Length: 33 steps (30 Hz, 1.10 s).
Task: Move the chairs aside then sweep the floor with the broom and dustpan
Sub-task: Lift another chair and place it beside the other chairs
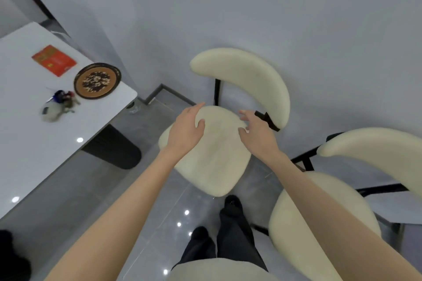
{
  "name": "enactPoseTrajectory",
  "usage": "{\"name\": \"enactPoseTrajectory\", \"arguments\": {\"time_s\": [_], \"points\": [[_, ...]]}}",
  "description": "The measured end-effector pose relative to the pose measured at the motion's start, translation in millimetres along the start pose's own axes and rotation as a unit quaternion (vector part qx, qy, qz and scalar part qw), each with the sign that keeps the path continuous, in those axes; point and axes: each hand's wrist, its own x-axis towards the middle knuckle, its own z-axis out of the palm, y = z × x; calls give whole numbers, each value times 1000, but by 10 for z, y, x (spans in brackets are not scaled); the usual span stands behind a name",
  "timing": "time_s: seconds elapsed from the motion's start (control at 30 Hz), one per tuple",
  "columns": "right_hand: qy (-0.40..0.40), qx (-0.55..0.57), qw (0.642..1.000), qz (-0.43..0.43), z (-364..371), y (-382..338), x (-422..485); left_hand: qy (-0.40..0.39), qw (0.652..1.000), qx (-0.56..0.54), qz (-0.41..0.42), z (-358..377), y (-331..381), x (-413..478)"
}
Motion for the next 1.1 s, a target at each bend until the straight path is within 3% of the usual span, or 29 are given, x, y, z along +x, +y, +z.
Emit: {"name": "enactPoseTrajectory", "arguments": {"time_s": [0.27,0.6,0.83,1.1], "points": [[-23,27,999,-39,426,-611,-944,45,998,-21,-24,-564,-295,-1213],[-107,-7,980,-167,886,-1029,-2188,159,982,-15,-104,-787,-494,-3013],[-200,-29,942,-267,1276,-1320,-3385,251,948,6,-197,-988,-521,-4709],[-304,-28,880,-365,2070,-2033,-4803,369,874,-24,-315,-1346,-914,-6645]]}}
